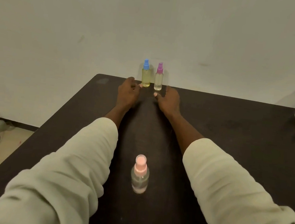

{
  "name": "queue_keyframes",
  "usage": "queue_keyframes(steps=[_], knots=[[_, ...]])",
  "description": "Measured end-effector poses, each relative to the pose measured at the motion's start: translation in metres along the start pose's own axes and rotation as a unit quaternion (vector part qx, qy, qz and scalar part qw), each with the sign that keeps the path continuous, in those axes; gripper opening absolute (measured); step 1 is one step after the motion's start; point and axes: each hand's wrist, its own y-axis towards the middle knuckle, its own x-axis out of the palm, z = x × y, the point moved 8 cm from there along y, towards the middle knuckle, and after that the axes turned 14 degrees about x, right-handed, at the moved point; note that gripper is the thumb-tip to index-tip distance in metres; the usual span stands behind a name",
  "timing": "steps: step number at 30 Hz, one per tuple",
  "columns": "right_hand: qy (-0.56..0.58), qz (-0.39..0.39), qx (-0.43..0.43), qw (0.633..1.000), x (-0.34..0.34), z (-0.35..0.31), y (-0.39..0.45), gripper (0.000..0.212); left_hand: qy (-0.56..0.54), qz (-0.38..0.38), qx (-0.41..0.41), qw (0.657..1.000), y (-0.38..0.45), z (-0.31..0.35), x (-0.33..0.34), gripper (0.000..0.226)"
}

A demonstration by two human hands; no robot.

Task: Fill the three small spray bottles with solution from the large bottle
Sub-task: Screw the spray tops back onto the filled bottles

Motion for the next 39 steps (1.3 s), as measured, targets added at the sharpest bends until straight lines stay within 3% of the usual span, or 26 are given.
queue_keyframes(steps=[2, 4, 7, 9, 12, 16, 21, 24, 30, 33, 39], knots=[[0.003, -0.013, 0.015, 1.0, -0.009, 0.009, -0.026, 0.063, -0.025, 0.019, -0.032, 0.999, -0.026, 0.003, -0.015, 0.03], [0.007, -0.017, 0.027, 0.999, -0.017, 0.02, -0.055, 0.057, -0.081, 0.016, -0.057, 0.995, -0.057, 0.009, -0.025, 0.011], [0.037, -0.012, 0.019, 0.999, -0.028, 0.033, -0.105, 0.008, -0.174, 0.004, -0.072, 0.982, -0.109, 0.025, -0.04, 0.013], [0.084, -0.009, 0.023, 0.996, -0.037, 0.04, -0.136, 0.004, -0.232, 0.003, -0.075, 0.97, -0.139, 0.037, -0.049, 0.015], [0.135, -0.019, 0.041, 0.99, -0.047, 0.051, -0.182, 0.02, -0.278, -0.007, -0.079, 0.957, -0.192, 0.059, -0.067, 0.025], [0.147, -0.014, 0.039, 0.988, -0.058, 0.064, -0.233, 0.027, -0.296, -0.068, -0.037, 0.952, -0.253, 0.089, -0.082, 0.04], [0.141, -0.007, 0.04, 0.989, -0.068, 0.07, -0.273, 0.028, -0.17, -0.167, 0.058, 0.969, -0.298, 0.114, -0.082, 0.052], [0.134, -0.009, 0.039, 0.99, -0.07, 0.069, -0.28, 0.028, -0.087, -0.146, 0.048, 0.984, -0.298, 0.112, -0.083, 0.052], [0.128, 0.003, 0.071, 0.989, -0.074, 0.07, -0.255, 0.024, -0.083, -0.051, 0.021, 0.995, -0.269, 0.102, -0.09, 0.04], [0.062, 0.013, 0.028, 0.998, -0.073, 0.06, -0.226, 0.025, -0.075, 0.002, -0.01, 0.997, -0.225, 0.08, -0.089, 0.047], [0.035, 0.018, -0.014, 0.999, -0.055, 0.043, -0.148, 0.029, -0.054, 0.05, -0.022, 0.997, -0.12, 0.034, -0.062, 0.043]])
